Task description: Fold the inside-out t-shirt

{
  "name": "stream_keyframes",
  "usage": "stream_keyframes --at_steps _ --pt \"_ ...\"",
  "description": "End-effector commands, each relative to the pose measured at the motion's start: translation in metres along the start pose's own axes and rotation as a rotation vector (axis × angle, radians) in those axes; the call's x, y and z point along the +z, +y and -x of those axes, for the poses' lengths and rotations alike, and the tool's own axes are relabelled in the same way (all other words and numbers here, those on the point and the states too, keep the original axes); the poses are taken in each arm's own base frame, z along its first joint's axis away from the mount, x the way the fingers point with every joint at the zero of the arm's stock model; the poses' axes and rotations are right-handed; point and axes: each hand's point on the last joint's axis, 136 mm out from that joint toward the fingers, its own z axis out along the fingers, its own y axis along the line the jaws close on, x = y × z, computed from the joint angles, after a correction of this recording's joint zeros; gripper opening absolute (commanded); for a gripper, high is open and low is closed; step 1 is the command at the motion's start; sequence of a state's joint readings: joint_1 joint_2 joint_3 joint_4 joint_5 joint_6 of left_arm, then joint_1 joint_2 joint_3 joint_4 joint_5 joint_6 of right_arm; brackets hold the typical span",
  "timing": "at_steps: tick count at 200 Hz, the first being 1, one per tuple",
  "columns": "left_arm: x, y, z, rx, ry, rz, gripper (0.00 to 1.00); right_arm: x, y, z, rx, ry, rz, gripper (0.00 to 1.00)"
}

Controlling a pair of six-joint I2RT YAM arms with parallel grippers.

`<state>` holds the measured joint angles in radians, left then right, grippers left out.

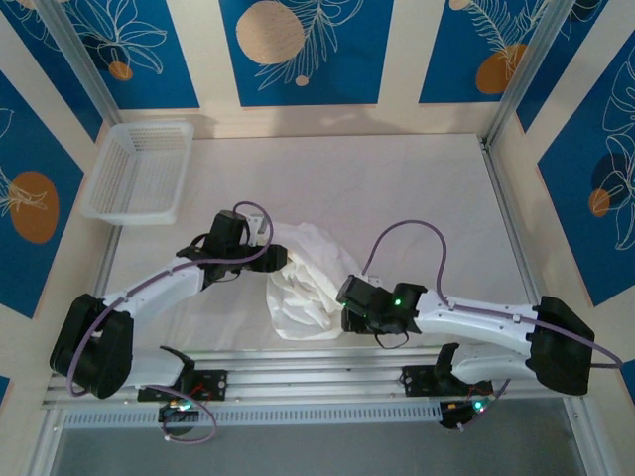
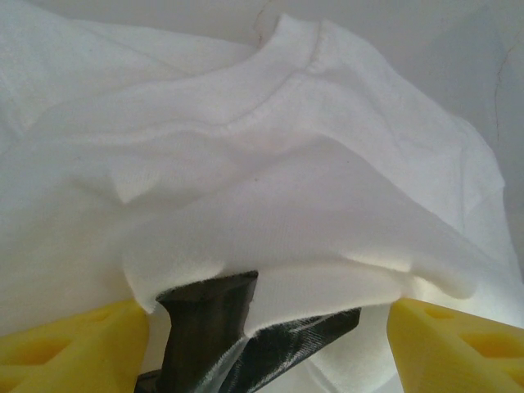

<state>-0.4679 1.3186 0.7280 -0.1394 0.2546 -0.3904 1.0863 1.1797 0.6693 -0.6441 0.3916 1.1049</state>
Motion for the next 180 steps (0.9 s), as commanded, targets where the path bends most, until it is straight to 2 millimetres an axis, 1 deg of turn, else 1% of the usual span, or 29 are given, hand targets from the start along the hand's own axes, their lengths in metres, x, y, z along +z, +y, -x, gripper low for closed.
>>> stream_keyframes --at_steps 1,12,27,43,63,83,98,113,128,144,180 --pt "0.002 -0.004 0.002 0.011 -0.004 -0.025 0.77 0.000 -0.007 0.007 0.003 -0.021 -0.089 0.40" --pt "0.001 -0.006 0.003 0.010 -0.005 -0.029 0.77 0.006 -0.003 0.011 -0.004 -0.021 -0.098 0.40" --pt "0.000 -0.006 0.003 0.012 -0.006 -0.027 0.77 0.016 0.002 0.015 -0.009 -0.013 -0.105 0.46" --pt "-0.001 -0.005 0.003 0.021 -0.005 -0.020 0.77 0.027 0.000 0.015 0.008 0.004 -0.125 0.47" --pt "-0.001 -0.004 0.001 0.022 0.000 -0.015 0.77 0.036 -0.002 0.015 0.012 0.015 -0.142 0.47" --pt "0.000 -0.003 -0.001 0.019 0.003 -0.016 0.77 0.040 -0.001 0.015 0.016 0.020 -0.129 0.37" --pt "0.001 -0.003 -0.001 0.017 0.004 -0.017 0.77 0.041 0.001 0.015 0.026 0.018 -0.106 0.26" --pt "0.002 -0.003 -0.001 0.017 0.003 -0.018 0.77 0.041 -0.001 0.015 0.040 0.019 -0.097 0.16" --pt "0.002 -0.003 -0.001 0.017 0.002 -0.018 0.77 0.039 -0.003 0.014 0.043 0.017 -0.098 0.10" --pt "0.003 -0.003 -0.001 0.017 0.004 -0.020 0.77 0.034 -0.008 0.015 0.046 0.011 -0.110 0.08" --pt "0.005 -0.003 -0.002 0.016 0.010 -0.025 0.77 0.020 -0.010 0.017 0.051 -0.005 -0.100 0.11"
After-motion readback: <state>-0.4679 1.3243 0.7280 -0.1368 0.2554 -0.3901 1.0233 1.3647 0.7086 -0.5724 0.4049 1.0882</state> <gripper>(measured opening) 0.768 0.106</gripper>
